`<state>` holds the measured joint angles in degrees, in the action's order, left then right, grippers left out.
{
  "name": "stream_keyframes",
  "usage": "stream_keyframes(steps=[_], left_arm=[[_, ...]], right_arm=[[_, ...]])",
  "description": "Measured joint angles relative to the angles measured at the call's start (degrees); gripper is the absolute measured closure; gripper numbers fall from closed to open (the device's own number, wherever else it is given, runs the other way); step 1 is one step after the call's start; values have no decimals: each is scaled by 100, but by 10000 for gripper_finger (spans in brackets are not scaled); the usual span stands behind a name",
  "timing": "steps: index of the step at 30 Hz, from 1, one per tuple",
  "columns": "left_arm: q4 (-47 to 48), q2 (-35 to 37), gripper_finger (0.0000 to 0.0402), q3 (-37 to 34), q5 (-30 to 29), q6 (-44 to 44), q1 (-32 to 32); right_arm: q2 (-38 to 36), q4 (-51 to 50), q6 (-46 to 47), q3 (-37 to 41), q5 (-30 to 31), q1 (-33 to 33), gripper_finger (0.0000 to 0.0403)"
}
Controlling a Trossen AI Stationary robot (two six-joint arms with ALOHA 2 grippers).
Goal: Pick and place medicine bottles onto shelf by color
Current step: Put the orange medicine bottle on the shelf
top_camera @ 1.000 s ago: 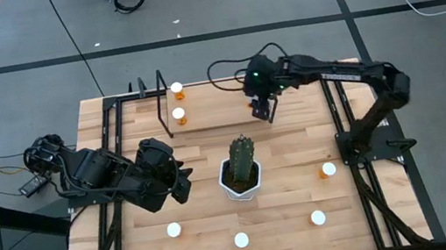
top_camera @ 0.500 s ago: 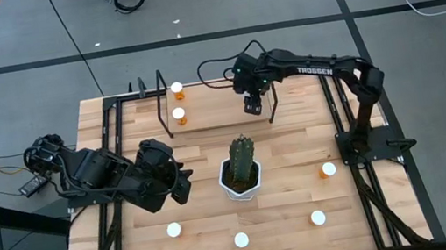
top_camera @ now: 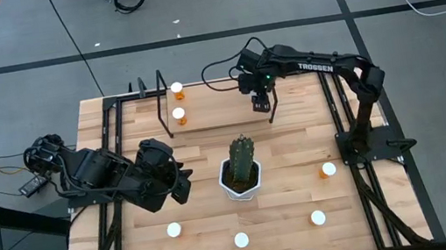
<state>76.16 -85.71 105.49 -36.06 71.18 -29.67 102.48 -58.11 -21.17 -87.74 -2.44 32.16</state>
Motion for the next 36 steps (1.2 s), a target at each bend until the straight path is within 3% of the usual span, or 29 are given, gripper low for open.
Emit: stream_keyframes(steps=[10,21,36], left_arm=[[0,0,230,0,-4,13,0],[-9,0,230,0,-6,20,0],[-63,-2,230,0,-4,35,-2]], right_arm=[[-7,150,64,38,-128,-48,182],[-11,410,243,654,-229,-179,182],[-11,951,411,608,-231,-137,181]])
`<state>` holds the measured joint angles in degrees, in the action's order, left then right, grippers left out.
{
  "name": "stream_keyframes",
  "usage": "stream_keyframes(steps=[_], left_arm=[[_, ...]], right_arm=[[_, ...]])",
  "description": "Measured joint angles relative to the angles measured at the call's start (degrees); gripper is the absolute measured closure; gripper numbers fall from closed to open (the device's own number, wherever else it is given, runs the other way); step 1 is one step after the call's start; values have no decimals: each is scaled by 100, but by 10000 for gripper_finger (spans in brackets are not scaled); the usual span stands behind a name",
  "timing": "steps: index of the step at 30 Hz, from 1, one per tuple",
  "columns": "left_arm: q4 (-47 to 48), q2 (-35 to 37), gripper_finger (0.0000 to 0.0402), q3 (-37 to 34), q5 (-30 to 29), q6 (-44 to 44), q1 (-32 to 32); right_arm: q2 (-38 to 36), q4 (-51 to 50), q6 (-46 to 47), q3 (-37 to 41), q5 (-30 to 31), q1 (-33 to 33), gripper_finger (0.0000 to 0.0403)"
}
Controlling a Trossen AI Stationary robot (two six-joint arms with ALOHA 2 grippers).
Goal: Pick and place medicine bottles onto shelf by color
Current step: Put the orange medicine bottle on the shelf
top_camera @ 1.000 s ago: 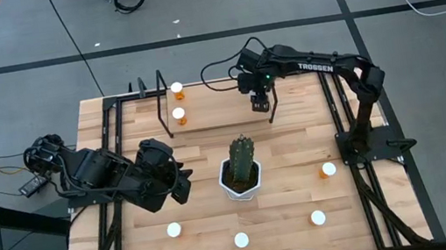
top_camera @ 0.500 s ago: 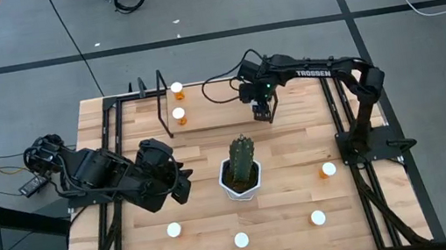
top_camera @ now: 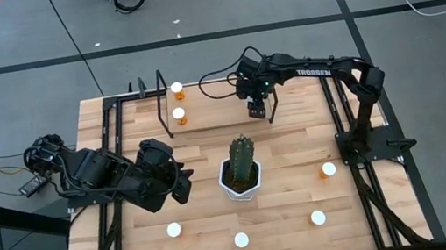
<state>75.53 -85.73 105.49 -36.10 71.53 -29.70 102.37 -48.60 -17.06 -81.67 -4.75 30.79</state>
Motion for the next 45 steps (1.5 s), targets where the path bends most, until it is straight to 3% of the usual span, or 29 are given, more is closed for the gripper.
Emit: stream_keyframes(steps=[23,35,45], left_arm=[[7,-2,230,0,0,-7,-2],[9,-2,230,0,2,-15,-2],[7,-2,230,0,2,-19,-4]], right_arm=[[-18,-232,90,53,-11,181,166],[-28,-621,105,-722,68,170,166],[-31,-291,371,-1063,-3,152,166]])
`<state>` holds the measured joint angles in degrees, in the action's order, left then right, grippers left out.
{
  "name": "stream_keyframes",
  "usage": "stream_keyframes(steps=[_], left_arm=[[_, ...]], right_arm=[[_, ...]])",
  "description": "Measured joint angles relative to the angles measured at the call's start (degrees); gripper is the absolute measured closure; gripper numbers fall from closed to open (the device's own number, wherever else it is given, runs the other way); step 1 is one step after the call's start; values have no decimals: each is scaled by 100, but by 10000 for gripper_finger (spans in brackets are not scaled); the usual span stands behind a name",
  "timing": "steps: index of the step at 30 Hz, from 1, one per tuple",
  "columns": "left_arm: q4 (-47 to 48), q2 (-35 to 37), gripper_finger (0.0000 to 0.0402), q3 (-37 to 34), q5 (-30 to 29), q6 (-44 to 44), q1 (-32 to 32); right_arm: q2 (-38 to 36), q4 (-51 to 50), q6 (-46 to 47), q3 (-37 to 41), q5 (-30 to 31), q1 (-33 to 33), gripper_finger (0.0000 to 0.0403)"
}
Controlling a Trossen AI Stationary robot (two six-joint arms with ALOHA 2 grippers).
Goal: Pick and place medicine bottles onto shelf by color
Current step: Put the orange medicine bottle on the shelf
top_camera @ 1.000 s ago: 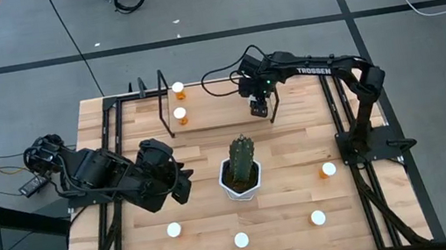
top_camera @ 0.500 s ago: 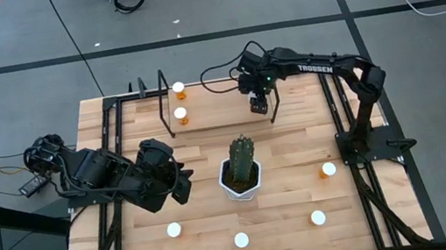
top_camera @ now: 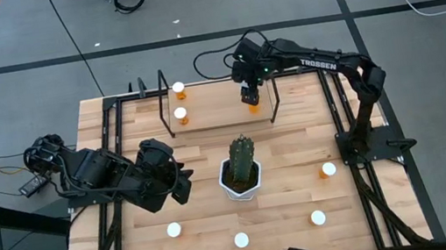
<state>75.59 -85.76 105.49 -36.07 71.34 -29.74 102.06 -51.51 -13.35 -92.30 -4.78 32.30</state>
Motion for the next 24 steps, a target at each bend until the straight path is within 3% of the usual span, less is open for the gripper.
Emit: stream_keyframes(steps=[10,24], left_arm=[[0,0,230,0,0,1,0],[0,0,230,0,57,3,0]], right_arm=[[0,369,138,463,8,-265,166],[0,-439,247,473,207,161,166]])
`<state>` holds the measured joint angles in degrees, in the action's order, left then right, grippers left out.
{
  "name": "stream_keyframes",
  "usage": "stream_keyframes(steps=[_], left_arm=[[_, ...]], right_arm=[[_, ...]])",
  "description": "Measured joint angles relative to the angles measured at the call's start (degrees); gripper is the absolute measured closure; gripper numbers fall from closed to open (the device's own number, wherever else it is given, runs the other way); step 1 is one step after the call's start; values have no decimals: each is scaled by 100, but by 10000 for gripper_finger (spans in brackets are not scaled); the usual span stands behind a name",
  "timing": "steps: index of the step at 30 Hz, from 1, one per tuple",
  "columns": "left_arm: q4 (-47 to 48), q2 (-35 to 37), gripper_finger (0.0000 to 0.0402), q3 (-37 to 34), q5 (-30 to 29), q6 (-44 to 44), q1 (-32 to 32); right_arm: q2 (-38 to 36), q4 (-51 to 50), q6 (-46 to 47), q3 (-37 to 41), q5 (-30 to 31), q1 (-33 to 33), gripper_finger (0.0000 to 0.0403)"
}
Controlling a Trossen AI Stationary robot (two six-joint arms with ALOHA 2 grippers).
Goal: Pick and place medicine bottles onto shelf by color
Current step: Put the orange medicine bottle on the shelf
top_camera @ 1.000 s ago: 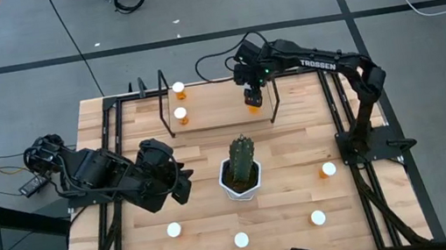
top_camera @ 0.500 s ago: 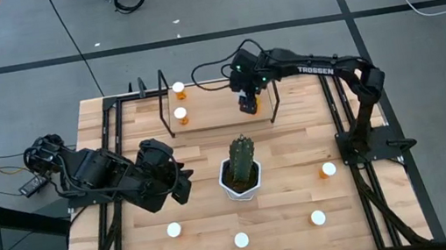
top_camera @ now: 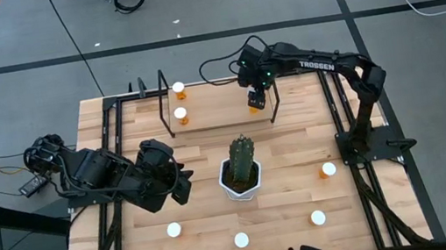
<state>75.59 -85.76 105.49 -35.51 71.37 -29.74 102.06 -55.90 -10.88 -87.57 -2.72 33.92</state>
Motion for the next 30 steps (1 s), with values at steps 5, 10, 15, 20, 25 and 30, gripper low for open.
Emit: stream_keyframes(steps=[5,10,15,20,25,30], left_arm=[[-2,0,230,-1,2,2,0],[-2,0,230,0,4,0,0],[0,0,230,0,4,0,0],[0,0,230,0,4,-3,0],[0,0,230,0,4,-4,0],[0,0,230,0,4,-52,0]], right_arm=[[0,-74,155,0,-30,54,166],[0,-155,310,0,-219,42,166],[0,-179,357,0,-311,-40,166],[0,-159,350,0,-309,-103,166],[0,-158,435,0,-292,-105,164],[0,-147,489,0,-189,-105,149]])
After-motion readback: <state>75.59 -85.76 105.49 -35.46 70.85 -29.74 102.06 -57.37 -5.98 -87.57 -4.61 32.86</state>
